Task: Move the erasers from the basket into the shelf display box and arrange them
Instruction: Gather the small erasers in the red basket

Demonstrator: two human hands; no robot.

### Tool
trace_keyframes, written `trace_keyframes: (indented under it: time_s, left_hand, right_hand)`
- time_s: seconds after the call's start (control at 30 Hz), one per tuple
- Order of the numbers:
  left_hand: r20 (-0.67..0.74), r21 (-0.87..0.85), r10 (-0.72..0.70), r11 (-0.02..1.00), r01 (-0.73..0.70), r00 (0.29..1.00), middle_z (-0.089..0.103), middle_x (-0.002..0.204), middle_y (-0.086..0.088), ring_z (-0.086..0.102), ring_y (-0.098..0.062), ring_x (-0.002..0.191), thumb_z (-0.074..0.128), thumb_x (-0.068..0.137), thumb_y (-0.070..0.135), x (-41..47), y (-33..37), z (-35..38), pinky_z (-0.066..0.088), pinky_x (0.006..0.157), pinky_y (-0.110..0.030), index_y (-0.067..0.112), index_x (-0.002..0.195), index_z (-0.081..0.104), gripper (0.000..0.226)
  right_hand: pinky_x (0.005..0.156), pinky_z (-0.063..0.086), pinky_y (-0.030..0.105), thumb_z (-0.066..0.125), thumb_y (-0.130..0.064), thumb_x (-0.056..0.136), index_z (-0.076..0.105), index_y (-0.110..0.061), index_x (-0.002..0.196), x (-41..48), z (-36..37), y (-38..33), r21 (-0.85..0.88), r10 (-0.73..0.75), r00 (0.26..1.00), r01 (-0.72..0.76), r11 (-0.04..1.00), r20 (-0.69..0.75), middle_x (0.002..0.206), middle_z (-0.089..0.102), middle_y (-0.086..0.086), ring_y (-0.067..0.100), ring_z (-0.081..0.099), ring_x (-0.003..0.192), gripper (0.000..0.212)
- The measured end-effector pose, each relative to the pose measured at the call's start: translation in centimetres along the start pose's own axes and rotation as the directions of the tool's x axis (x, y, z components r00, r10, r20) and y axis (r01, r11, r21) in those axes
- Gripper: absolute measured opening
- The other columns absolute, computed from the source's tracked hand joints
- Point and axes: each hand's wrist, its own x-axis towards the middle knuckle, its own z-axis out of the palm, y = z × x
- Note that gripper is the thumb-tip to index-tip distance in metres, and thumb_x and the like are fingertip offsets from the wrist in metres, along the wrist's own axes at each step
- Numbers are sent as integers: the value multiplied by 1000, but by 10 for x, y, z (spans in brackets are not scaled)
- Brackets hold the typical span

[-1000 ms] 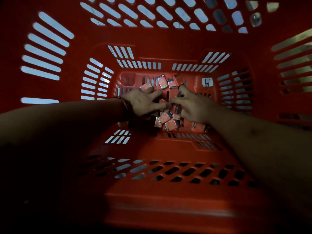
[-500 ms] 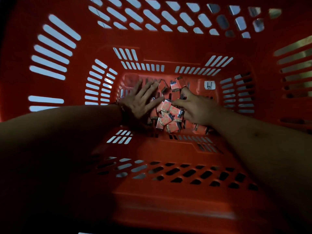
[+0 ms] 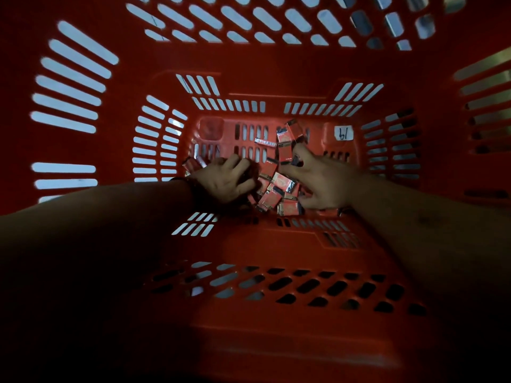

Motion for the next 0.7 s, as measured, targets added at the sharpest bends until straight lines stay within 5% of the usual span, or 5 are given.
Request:
trace_keyframes:
  time_s: [0.13,0.27,0.5,0.6,0.7]
  left_hand:
    - [215,29,-85,996,81,973,42,142,-26,46,-43,126,50,96,44,4,9,-10,53,83,-57,19,139,50,50]
    - [12,65,-69,996,68,998,55,119,-23,56,-47,104,52,87,33,2,10,-9,58,53,-54,9,110,65,36]
    - [24,-42,-257,965,258,966,49,123,-19,48,-45,110,76,82,33,9,11,-2,55,43,-45,14,114,66,39]
    - [91,-145,-327,930,338,941,44,140,-21,45,-45,125,59,98,34,19,9,-8,56,76,-54,15,133,55,41]
    - [147,-185,-383,895,406,912,37,151,-15,42,-37,133,46,100,47,31,-1,-13,40,105,-51,20,146,44,53]
  right_hand:
    - [73,55,34,71,-22,83,35,-23,146,2,0,-12,-10,54,999,-54,998,-3,142,25,19,18,57,81,73]
    - [68,54,32,72,-11,82,34,-29,147,7,1,-17,-11,144,990,-144,990,-8,147,22,19,19,59,78,77]
    - [68,58,39,66,2,76,38,-33,138,10,1,-22,74,228,973,-225,972,-28,142,26,15,26,62,76,77]
    - [70,57,38,67,1,75,43,-33,137,10,2,-21,157,250,968,-241,958,-37,139,28,11,27,63,80,74]
    - [75,55,32,75,-4,74,52,-31,134,11,-1,-15,348,269,961,-230,909,-67,130,36,5,22,59,96,70]
